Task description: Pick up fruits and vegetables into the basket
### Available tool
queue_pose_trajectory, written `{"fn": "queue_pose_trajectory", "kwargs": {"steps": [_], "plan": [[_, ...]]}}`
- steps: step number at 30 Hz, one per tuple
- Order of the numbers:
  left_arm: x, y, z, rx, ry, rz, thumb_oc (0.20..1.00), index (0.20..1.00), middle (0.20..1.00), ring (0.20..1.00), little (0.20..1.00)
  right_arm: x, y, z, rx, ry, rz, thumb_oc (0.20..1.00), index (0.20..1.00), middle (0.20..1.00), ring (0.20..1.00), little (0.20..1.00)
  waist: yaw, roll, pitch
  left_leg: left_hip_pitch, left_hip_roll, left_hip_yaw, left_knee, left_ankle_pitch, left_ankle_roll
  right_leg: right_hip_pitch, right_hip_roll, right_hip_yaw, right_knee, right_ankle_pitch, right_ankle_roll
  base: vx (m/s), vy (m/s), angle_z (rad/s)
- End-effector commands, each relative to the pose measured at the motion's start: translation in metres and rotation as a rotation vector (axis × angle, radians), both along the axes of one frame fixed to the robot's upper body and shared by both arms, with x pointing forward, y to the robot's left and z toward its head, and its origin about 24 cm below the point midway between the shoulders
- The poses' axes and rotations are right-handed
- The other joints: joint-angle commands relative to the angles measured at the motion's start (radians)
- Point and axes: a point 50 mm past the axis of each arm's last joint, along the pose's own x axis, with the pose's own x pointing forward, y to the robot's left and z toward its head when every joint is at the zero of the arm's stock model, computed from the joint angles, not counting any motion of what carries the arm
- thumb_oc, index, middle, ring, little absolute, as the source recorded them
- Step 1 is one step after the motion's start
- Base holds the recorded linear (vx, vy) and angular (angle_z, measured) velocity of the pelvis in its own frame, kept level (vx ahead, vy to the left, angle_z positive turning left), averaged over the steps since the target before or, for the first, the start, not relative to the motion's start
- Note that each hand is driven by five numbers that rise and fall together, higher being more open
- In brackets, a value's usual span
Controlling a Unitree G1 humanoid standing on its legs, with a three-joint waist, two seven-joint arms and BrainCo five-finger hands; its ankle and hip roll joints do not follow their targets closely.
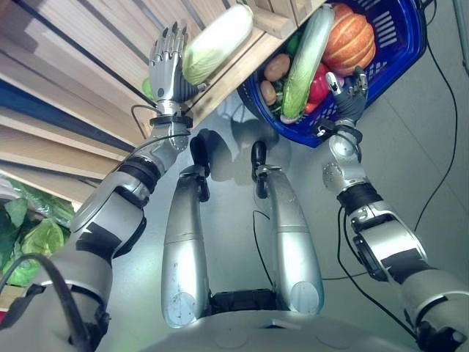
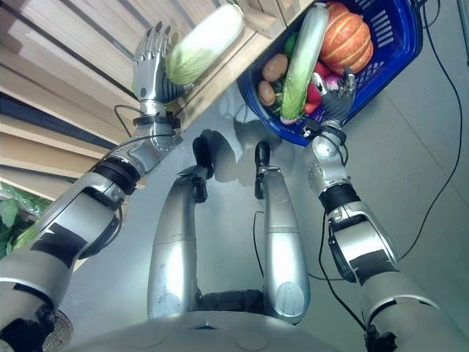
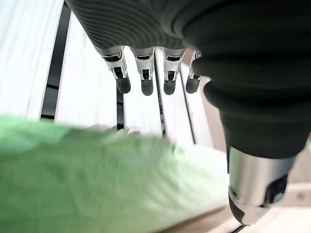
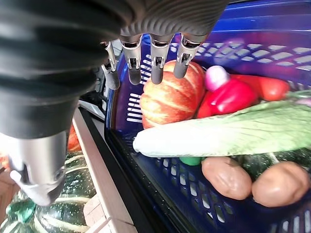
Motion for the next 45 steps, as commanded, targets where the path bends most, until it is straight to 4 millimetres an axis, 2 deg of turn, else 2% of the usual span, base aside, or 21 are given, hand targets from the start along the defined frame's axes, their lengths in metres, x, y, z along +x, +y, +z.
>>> {"fn": "queue_pose_trajectory", "kwargs": {"steps": [1, 7, 14, 15, 16, 17, 18, 21, 22, 23, 24, 30, 36, 38, 41, 42, 45], "plan": [[0.002, 0.015, 0.011, -0.073, -0.072, 0.149, 1.000, 1.000, 1.000, 1.000, 1.000, -0.016, 0.008, 0.003, 0.098, -0.122, 0.033, 1.000, 1.000, 1.000, 1.000, 1.000, -0.001, -0.035, -0.057, 0.019, -0.058, 0.041, -0.045, -0.095, -0.034, 0.002, 0.054, -0.031, -0.079, 0.067, 0.060, -0.04, 0.018, -0.06], [-0.001, 0.028, 0.013, -0.068, -0.130, 0.289, 1.000, 1.000, 1.000, 1.000, 1.000, -0.028, 0.021, -0.002, 0.153, -0.150, 0.113, 1.000, 1.000, 1.000, 1.000, 1.000, -0.023, -0.041, -0.057, -0.021, -0.060, 0.045, -0.060, -0.077, -0.041, -0.040, 0.061, -0.021, -0.095, 0.078, 0.057, -0.03, 0.020, -0.10], [-0.006, 0.039, 0.012, -0.047, -0.191, 0.429, 1.000, 1.000, 1.000, 1.000, 1.000, -0.042, 0.034, -0.019, 0.254, -0.123, 0.201, 1.000, 1.000, 1.000, 1.000, 1.000, -0.040, -0.041, -0.057, -0.057, -0.065, 0.043, -0.065, -0.063, -0.050, -0.077, 0.065, -0.012, -0.099, 0.087, 0.057, 0.00, 0.000, 0.00], [-0.007, 0.040, 0.011, -0.042, -0.191, 0.435, 0.809, 0.809, 0.809, 0.809, 0.809, -0.043, 0.036, -0.023, 0.266, -0.113, 0.222, 1.000, 1.000, 1.000, 1.000, 1.000, -0.041, -0.041, -0.057, -0.056, -0.066, 0.044, -0.068, -0.063, -0.050, -0.076, 0.066, -0.010, -0.103, 0.087, 0.056, 0.00, 0.000, 0.00], [-0.007, 0.040, 0.011, -0.036, -0.196, 0.440, 0.784, 0.784, 0.784, 0.784, 0.784, -0.044, 0.038, -0.025, 0.267, -0.106, 0.235, 1.000, 1.000, 1.000, 1.000, 1.000, -0.042, -0.040, -0.057, -0.055, -0.066, 0.046, -0.071, -0.062, -0.049, -0.076, 0.066, -0.009, -0.106, 0.087, 0.055, 0.00, 0.000, 0.00], [-0.007, 0.040, 0.011, -0.030, -0.197, 0.448, 0.849, 0.849, 0.849, 0.849, 0.849, -0.045, 0.040, -0.026, 0.260, -0.101, 0.256, 1.000, 1.000, 1.000, 1.000, 1.000, -0.042, -0.038, -0.057, -0.053, -0.066, 0.047, -0.074, -0.060, -0.049, -0.075, 0.065, -0.009, -0.109, 0.087, 0.054, 0.00, 0.000, 0.00], [-0.008, 0.041, 0.011, -0.040, -0.193, 0.461, 1.000, 1.000, 1.000, 1.000, 1.000, -0.046, 0.042, -0.027, 0.256, -0.103, 0.273, 1.000, 1.000, 1.000, 1.000, 1.000, -0.043, -0.036, -0.057, -0.053, -0.066, 0.048, -0.075, -0.059, -0.049, -0.075, 0.065, -0.008, -0.109, 0.087, 0.052, 0.00, 0.000, 0.00], [-0.007, 0.045, 0.008, -0.032, -0.153, 0.480, 1.000, 1.000, 1.000, 1.000, 1.000, -0.048, 0.044, -0.027, 0.273, -0.108, 0.279, 1.000, 1.000, 1.000, 1.000, 1.000, -0.042, -0.033, -0.057, -0.048, -0.068, 0.048, -0.073, -0.058, -0.051, -0.069, 0.063, -0.008, -0.109, 0.087, 0.052, 0.00, 0.004, -0.01], [-0.007, 0.046, 0.006, -0.016, -0.143, 0.486, 0.561, 0.561, 0.561, 0.561, 0.561, -0.049, 0.044, -0.027, 0.268, -0.111, 0.282, 1.000, 1.000, 1.000, 1.000, 1.000, -0.043, -0.032, -0.057, -0.044, -0.069, 0.048, -0.072, -0.058, -0.052, -0.066, 0.063, -0.009, -0.109, 0.088, 0.052, 0.00, 0.000, 0.00], [-0.008, 0.046, 0.004, -0.009, -0.129, 0.488, 0.470, 0.470, 0.470, 0.470, 0.470, -0.051, 0.045, -0.028, 0.264, -0.107, 0.280, 1.000, 1.000, 1.000, 1.000, 1.000, -0.042, -0.032, -0.057, -0.036, -0.069, 0.048, -0.070, -0.063, -0.053, -0.057, 0.063, -0.009, -0.108, 0.083, 0.052, 0.00, 0.000, 0.00], [-0.006, 0.048, 0.003, 0.007, -0.089, 0.498, 0.200, 0.200, 0.200, 0.200, 0.200, -0.051, 0.045, -0.026, 0.238, -0.115, 0.278, 1.000, 1.000, 1.000, 1.000, 1.000, -0.043, -0.029, -0.057, -0.038, -0.069, 0.049, -0.066, -0.060, -0.053, -0.060, 0.062, -0.010, -0.103, 0.086, 0.052, 0.04, 0.034, 0.00], [-0.010, 0.061, -0.002, 0.039, -0.031, 0.533, 0.200, 0.200, 0.200, 0.200, 0.200, -0.056, 0.043, -0.023, 0.226, -0.134, 0.293, 1.000, 1.000, 1.000, 1.000, 1.000, -0.040, -0.014, -0.057, 0.011, -0.069, 0.055, -0.054, -0.077, -0.048, -0.017, 0.059, -0.009, -0.089, 0.070, 0.051, 0.04, 0.044, -0.01], [-0.015, 0.073, 0.002, 0.019, -0.093, 0.483, 0.200, 0.200, 0.200, 0.200, 0.200, -0.062, 0.045, -0.023, 0.200, -0.156, 0.328, 1.000, 1.000, 1.000, 1.000, 1.000, -0.036, -0.002, -0.057, 0.114, -0.070, 0.056, -0.067, -0.085, -0.050, 0.091, 0.053, -0.015, -0.114, 0.061, 0.053, 0.05, 0.038, 0.00], [-0.023, 0.078, -0.008, -0.013, -0.105, 0.439, 0.200, 0.200, 0.200, 0.200, 0.200, -0.068, 0.046, -0.025, 0.158, -0.166, 0.357, 1.000, 1.000, 1.000, 1.000, 1.000, -0.030, 0.004, -0.057, 0.214, -0.070, 0.049, -0.103, -0.085, -0.052, 0.195, 0.051, -0.014, -0.155, 0.054, 0.055, 0.06, 0.044, 0.00], [-0.028, 0.078, -0.016, -0.026, -0.109, 0.398, 0.200, 0.200, 0.200, 0.200, 0.200, -0.070, 0.045, -0.024, 0.151, -0.177, 0.371, 1.000, 1.000, 1.000, 1.000, 1.000, -0.022, 0.012, -0.057, 0.278, -0.074, 0.040, -0.136, -0.077, -0.050, 0.260, 0.045, -0.014, -0.193, 0.057, 0.053, 0.07, 0.026, 0.03], [-0.037, 0.078, -0.029, -0.040, -0.119, 0.350, 0.200, 0.200, 0.200, 0.200, 0.200, -0.074, 0.042, -0.027, 0.153, -0.179, 0.374, 1.000, 1.000, 1.000, 1.000, 1.000, -0.011, 0.020, -0.057, 0.378, -0.086, 0.021, -0.189, -0.066, -0.054, 0.364, 0.036, -0.016, -0.248, 0.059, 0.050, 0.09, 0.023, 0.04], [-0.050, 0.077, -0.045, -0.048, -0.107, 0.290, 0.200, 0.200, 0.200, 0.200, 0.200, -0.078, 0.039, -0.030, 0.124, -0.177, 0.365, 1.000, 1.000, 1.000, 1.000, 1.000, 0.003, 0.030, -0.057, 0.499, -0.103, 0.000, -0.257, -0.054, -0.050, 0.484, 0.028, -0.017, -0.318, 0.061, 0.046, 0.13, 0.024, 0.14]]}}
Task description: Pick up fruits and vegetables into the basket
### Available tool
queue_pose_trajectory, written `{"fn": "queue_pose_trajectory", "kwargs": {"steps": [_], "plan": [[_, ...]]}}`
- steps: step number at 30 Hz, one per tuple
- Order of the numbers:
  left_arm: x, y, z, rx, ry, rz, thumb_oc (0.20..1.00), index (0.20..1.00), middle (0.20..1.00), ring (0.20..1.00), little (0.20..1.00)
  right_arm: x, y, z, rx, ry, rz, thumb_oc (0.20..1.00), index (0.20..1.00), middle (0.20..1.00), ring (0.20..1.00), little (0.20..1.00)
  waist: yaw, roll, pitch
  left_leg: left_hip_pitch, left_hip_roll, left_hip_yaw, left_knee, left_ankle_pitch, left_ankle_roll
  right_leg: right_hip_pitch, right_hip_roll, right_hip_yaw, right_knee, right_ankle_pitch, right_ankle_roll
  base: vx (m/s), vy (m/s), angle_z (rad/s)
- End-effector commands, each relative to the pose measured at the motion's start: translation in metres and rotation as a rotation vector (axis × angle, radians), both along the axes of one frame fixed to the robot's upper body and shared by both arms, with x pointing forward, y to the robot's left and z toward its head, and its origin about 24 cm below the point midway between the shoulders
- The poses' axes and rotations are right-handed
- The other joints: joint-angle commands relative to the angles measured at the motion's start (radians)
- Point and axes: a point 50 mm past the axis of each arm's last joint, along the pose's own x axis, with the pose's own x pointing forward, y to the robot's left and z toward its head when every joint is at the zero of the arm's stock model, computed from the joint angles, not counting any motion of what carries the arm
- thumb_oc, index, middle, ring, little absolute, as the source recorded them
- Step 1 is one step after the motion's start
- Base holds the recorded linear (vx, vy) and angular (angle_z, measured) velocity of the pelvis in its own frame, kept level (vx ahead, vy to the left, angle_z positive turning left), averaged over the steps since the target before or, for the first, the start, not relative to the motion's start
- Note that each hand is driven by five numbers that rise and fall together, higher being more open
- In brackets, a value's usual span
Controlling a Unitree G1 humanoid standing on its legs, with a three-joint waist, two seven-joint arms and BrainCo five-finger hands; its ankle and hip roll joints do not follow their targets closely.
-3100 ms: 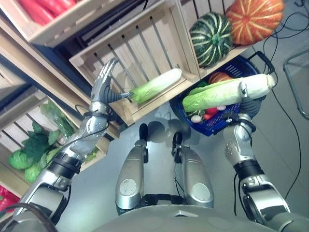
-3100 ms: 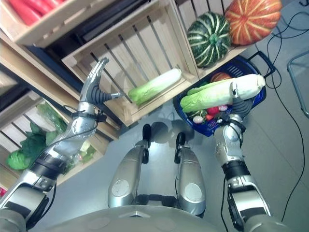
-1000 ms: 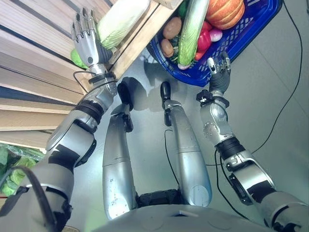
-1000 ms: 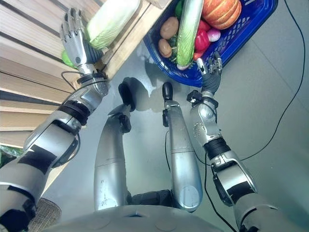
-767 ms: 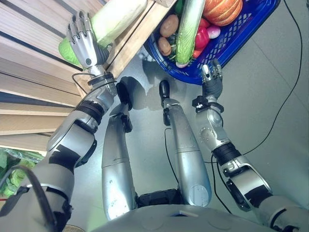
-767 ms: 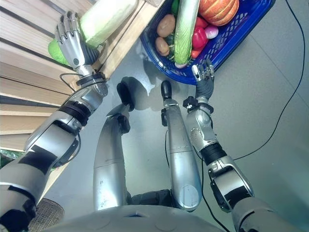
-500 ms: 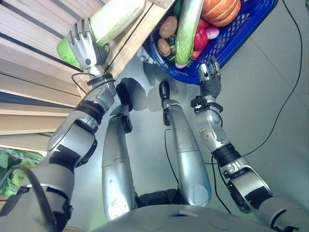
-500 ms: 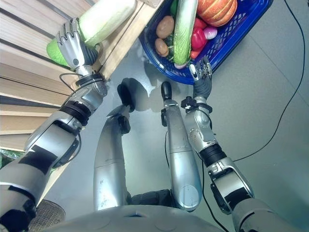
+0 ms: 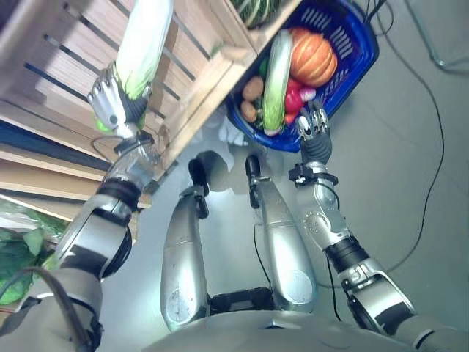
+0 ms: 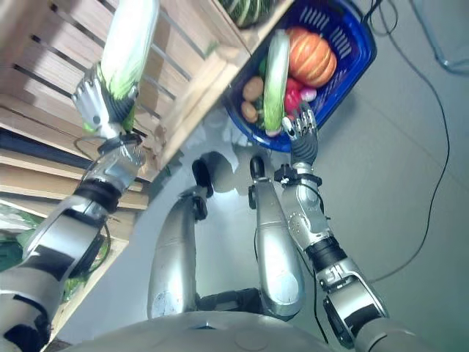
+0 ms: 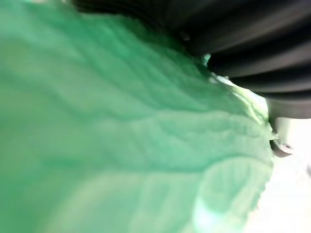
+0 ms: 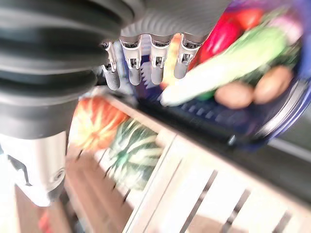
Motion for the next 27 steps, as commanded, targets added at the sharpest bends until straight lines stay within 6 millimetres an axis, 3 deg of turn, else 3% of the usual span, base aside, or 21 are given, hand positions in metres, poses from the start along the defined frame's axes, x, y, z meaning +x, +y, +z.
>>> {"fn": "queue_pose_trajectory", "kwargs": {"steps": [1, 6, 11, 19, 27], "plan": [[-0.013, -0.006, 0.002, 0.064, -0.085, -0.120, 0.200, 0.200, 0.200, 0.200, 0.200, -0.012, -0.005, 0.017, -0.027, -0.125, -0.002, 1.000, 1.000, 1.000, 1.000, 1.000, 0.037, 0.041, -0.078, 0.111, -0.073, -0.020, -0.022, -0.100, -0.016, 0.166, 0.028, -0.049, -0.187, 0.050, 0.037, 0.16, -0.002, 0.24], [-0.049, -0.023, -0.026, 0.018, -0.036, -0.313, 0.200, 0.200, 0.200, 0.200, 0.200, -0.027, -0.020, 0.007, -0.034, -0.114, -0.016, 1.000, 1.000, 1.000, 1.000, 1.000, 0.077, 0.065, -0.183, 0.272, -0.089, -0.075, -0.185, -0.060, -0.009, 0.342, 0.019, -0.088, -0.348, 0.069, 0.030, 0.14, -0.014, 0.24], [-0.070, -0.040, -0.024, -0.067, 0.003, -0.525, 0.200, 0.200, 0.200, 0.200, 0.200, -0.035, -0.028, 0.009, -0.058, -0.141, 0.020, 1.000, 1.000, 1.000, 1.000, 1.000, 0.118, 0.072, -0.277, 0.402, -0.081, -0.116, -0.329, -0.032, -0.007, 0.502, 0.008, -0.131, -0.499, 0.097, 0.035, 0.11, -0.040, 0.26], [-0.080, -0.076, -0.011, -0.177, 0.066, -0.900, 0.200, 0.200, 0.200, 0.200, 0.200, -0.029, -0.015, 0.023, -0.153, -0.220, 0.199, 1.000, 1.000, 1.000, 1.000, 1.000, 0.158, 0.053, -0.382, 0.516, -0.051, -0.139, -0.465, 0.009, -0.010, 0.628, 0.001, -0.174, -0.654, 0.166, 0.054, 0.04, -0.044, 0.22], [-0.085, -0.094, -0.010, -0.260, 0.183, -1.140, 0.200, 0.200, 0.200, 0.200, 0.200, -0.027, -0.007, 0.026, -0.142, -0.229, 0.441, 1.000, 1.000, 1.000, 1.000, 1.000, 0.159, 0.033, -0.436, 0.573, -0.036, -0.122, -0.481, -0.008, 0.000, 0.675, 0.008, -0.176, -0.662, 0.156, 0.060, 0.04, -0.019, 0.01]]}}
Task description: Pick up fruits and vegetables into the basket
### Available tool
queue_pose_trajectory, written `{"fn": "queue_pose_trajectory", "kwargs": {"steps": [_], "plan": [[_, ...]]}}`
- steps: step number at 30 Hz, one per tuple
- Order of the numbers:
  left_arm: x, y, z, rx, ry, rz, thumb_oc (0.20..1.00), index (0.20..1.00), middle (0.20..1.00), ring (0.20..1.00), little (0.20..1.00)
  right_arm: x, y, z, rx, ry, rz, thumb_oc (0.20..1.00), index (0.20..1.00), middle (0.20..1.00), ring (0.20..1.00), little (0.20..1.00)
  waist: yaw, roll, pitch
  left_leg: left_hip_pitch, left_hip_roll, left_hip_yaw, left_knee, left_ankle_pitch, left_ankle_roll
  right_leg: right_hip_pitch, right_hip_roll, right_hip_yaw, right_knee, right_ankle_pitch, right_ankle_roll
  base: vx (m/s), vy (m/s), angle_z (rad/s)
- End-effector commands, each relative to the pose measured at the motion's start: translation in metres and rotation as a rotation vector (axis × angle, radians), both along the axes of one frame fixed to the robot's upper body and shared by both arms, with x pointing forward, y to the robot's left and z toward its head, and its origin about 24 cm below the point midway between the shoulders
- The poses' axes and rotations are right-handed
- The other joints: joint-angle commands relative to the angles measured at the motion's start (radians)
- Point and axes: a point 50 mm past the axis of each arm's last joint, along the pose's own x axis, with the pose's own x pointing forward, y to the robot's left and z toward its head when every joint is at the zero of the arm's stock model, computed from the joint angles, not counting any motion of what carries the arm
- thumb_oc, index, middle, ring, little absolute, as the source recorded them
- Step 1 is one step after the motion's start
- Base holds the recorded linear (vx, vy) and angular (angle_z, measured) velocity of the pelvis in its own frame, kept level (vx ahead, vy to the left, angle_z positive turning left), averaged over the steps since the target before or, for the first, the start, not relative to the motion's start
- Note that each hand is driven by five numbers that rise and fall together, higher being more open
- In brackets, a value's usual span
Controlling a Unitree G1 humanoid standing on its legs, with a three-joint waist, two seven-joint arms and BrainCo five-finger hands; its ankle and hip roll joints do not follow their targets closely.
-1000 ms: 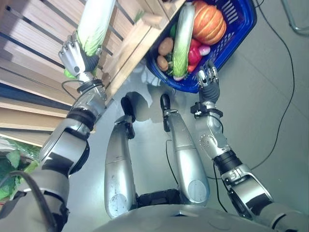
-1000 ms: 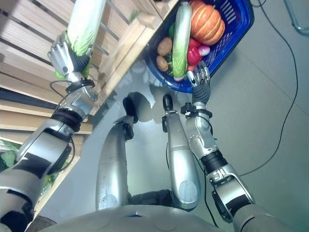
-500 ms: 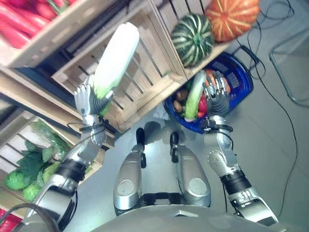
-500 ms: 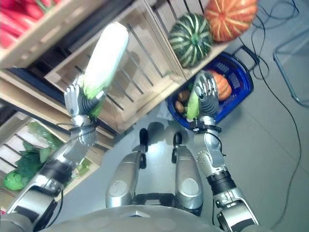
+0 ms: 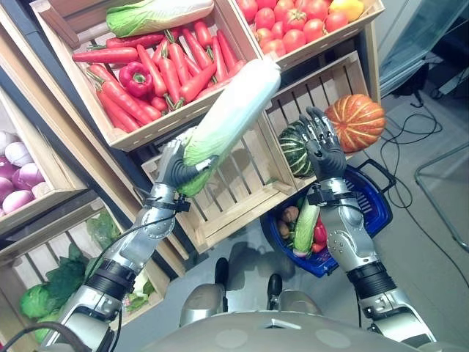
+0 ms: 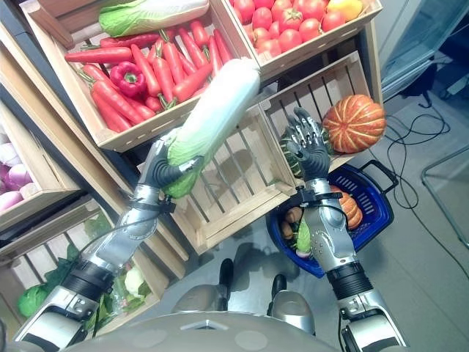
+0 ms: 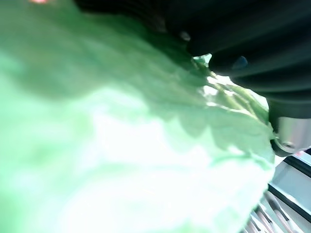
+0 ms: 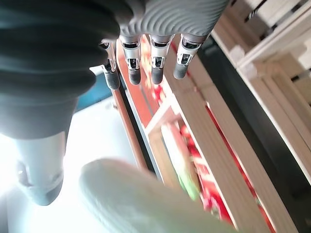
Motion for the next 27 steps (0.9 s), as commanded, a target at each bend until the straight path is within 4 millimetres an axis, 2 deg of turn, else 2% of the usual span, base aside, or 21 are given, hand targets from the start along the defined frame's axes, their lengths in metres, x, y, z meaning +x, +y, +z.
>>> {"fn": "queue_pose_trajectory", "kwargs": {"steps": [1, 9, 19, 27], "plan": [[-0.001, -0.010, 0.028, -0.113, -0.090, -0.148, 0.200, 0.200, 0.200, 0.200, 0.200, -0.003, 0.013, 0.020, 0.035, -0.103, 0.145, 1.000, 1.000, 1.000, 1.000, 1.000, 0.004, -0.044, -0.050, 0.031, -0.048, 0.020, 0.005, -0.121, 0.011, -0.010, -0.029, 0.000, -0.028, 0.034, 0.062, 0.00, 0.000, 0.00], [-0.009, -0.025, 0.029, -0.085, 0.001, -0.328, 0.200, 0.200, 0.200, 0.200, 0.200, -0.005, 0.023, 0.014, 0.016, -0.075, 0.241, 1.000, 1.000, 1.000, 1.000, 1.000, 0.003, -0.051, -0.079, 0.054, -0.043, 0.034, 0.001, -0.134, 0.019, 0.005, -0.029, 0.006, -0.029, 0.029, 0.072, 0.00, -0.002, -0.01], [-0.009, -0.029, 0.020, 0.051, 0.079, -0.376, 0.200, 0.200, 0.200, 0.200, 0.200, -0.007, 0.026, 0.016, 0.022, -0.084, 0.277, 1.000, 1.000, 1.000, 1.000, 1.000, -0.002, -0.046, -0.095, 0.058, -0.042, 0.044, 0.001, -0.140, 0.029, 0.003, -0.031, 0.017, -0.029, 0.029, 0.080, 0.00, 0.000, 0.00], [-0.009, -0.028, 0.008, 0.189, 0.213, -0.422, 0.200, 0.200, 0.200, 0.200, 0.200, -0.008, 0.028, 0.019, 0.031, -0.091, 0.292, 1.000, 1.000, 1.000, 1.000, 1.000, -0.006, -0.040, -0.107, 0.055, -0.039, 0.051, 0.001, -0.140, 0.033, -0.005, -0.033, 0.025, -0.029, 0.033, 0.089, 0.00, 0.000, 0.00]]}}
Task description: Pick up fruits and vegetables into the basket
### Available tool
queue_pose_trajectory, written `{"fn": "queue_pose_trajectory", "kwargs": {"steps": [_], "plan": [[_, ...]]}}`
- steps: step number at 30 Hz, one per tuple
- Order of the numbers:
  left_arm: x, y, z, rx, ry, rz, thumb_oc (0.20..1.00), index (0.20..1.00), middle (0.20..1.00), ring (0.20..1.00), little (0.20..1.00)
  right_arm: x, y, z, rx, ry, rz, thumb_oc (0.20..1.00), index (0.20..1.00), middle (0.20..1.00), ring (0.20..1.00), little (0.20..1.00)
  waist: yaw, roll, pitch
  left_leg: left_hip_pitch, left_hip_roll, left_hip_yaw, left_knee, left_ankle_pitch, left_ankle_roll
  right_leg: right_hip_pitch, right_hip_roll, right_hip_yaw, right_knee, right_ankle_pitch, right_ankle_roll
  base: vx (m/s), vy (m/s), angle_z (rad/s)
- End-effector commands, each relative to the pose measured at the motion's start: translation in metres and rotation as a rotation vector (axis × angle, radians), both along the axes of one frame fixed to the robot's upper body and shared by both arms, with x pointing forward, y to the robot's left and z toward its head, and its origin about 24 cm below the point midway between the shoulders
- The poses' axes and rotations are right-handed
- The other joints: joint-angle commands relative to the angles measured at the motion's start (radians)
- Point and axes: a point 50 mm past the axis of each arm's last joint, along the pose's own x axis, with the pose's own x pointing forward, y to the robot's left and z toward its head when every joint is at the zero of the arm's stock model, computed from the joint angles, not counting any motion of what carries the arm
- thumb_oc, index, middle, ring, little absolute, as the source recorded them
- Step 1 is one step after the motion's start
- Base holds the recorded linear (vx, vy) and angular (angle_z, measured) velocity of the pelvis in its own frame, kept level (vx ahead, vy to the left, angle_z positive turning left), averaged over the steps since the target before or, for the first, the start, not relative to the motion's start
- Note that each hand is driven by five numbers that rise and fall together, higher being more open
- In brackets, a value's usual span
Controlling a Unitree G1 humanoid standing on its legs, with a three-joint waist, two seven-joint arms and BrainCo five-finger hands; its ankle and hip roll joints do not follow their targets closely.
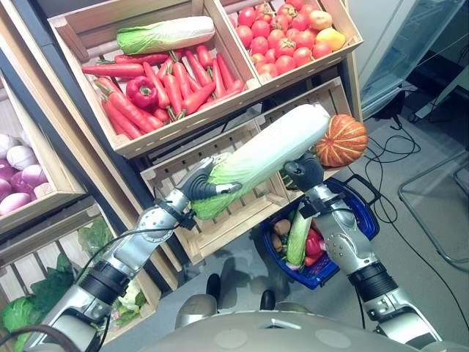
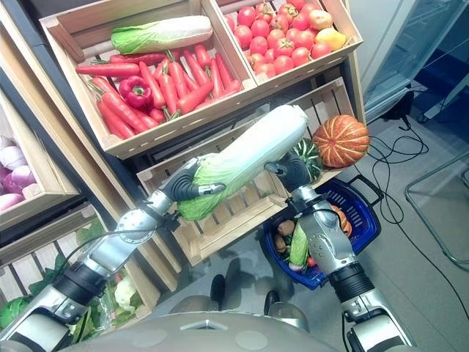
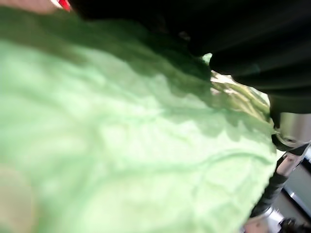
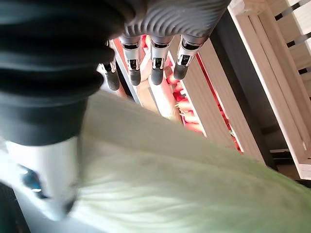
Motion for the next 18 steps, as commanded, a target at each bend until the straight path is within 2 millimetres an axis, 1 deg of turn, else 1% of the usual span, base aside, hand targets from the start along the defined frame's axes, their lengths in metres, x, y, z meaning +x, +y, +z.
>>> {"fn": "queue_pose_trajectory", "kwargs": {"steps": [1, 7, 14, 18], "plan": [[0.002, -0.011, 0.010, 0.047, -0.025, -0.102, 0.200, 0.200, 0.200, 0.200, 0.200, -0.002, 0.010, 0.031, 0.073, -0.149, 0.060, 1.000, 1.000, 1.000, 1.000, 1.000, -0.004, -0.026, -0.049, 0.031, -0.037, 0.044, 0.002, -0.140, 0.032, -0.041, -0.035, 0.018, 0.005, 0.014, 0.091, 0.00, 0.000, 0.00], [0.003, -0.013, 0.010, 0.069, 0.002, -0.129, 0.200, 0.200, 0.200, 0.200, 0.200, 0.000, 0.012, 0.034, 0.095, -0.145, 0.068, 1.000, 1.000, 1.000, 1.000, 1.000, -0.005, -0.026, -0.054, 0.025, -0.035, 0.050, 0.002, -0.138, 0.034, -0.048, -0.035, 0.020, 0.005, 0.015, 0.093, -0.01, 0.000, 0.00], [0.002, -0.016, 0.010, 0.061, 0.012, -0.154, 0.200, 0.200, 0.200, 0.200, 0.200, 0.000, 0.018, 0.034, 0.210, -0.116, 0.117, 1.000, 1.000, 1.000, 1.000, 1.000, -0.005, -0.025, -0.049, 0.021, -0.035, 0.051, 0.002, -0.140, 0.035, -0.053, -0.034, 0.026, 0.005, 0.015, 0.092, 0.00, 0.000, 0.00], [0.000, -0.018, 0.012, 0.063, 0.013, -0.177, 0.200, 0.200, 0.200, 0.200, 0.200, -0.002, 0.021, 0.033, 0.236, -0.105, 0.132, 1.000, 1.000, 1.000, 1.000, 1.000, -0.004, -0.024, -0.049, 0.021, -0.035, 0.051, 0.002, -0.141, 0.036, -0.054, -0.034, 0.029, 0.005, 0.015, 0.092, 0.00, 0.000, 0.00]]}}
